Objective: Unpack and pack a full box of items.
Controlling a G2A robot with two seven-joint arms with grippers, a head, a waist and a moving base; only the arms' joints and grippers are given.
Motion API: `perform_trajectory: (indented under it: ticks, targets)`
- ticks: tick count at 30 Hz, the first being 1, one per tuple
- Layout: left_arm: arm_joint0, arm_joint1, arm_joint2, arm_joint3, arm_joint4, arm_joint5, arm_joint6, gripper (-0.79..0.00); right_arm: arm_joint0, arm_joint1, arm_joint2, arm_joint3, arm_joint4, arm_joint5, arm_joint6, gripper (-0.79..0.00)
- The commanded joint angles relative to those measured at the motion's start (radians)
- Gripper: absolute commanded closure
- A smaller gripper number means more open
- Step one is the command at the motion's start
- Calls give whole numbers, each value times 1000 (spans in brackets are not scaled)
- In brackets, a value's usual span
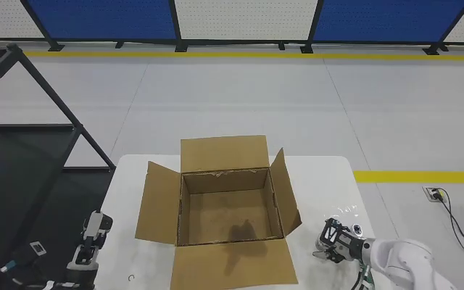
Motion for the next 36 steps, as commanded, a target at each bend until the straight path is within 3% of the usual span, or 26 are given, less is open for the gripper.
perform_trajectory:
  ticks: [1, 11, 15, 20, 28, 36]
  targets:
    - [0, 0, 1, 1, 2, 0, 2, -785, 1, 1, 0, 7, -2, -2, -7, 0]
    - [0, -1, 4, 4, 1, -4, 6, -785, -41, 14, 55, -42, 10, -23, -68, 0]
    - [-1, -2, 3, 6, 0, -7, 5, -785, -123, 32, 157, -171, 29, -48, -95, 0]
    - [-1, -2, 5, 7, -4, -15, 4, -785, -294, 55, 361, -403, 116, -86, -105, 0]
    - [11, -4, 13, 1, -8, -36, 15, -785, -497, 72, 581, -728, 360, -149, 30, 0]
    - [47, -7, 10, -9, 5, -55, 39, -785, -560, 85, 681, -787, 540, -186, 75, 0]
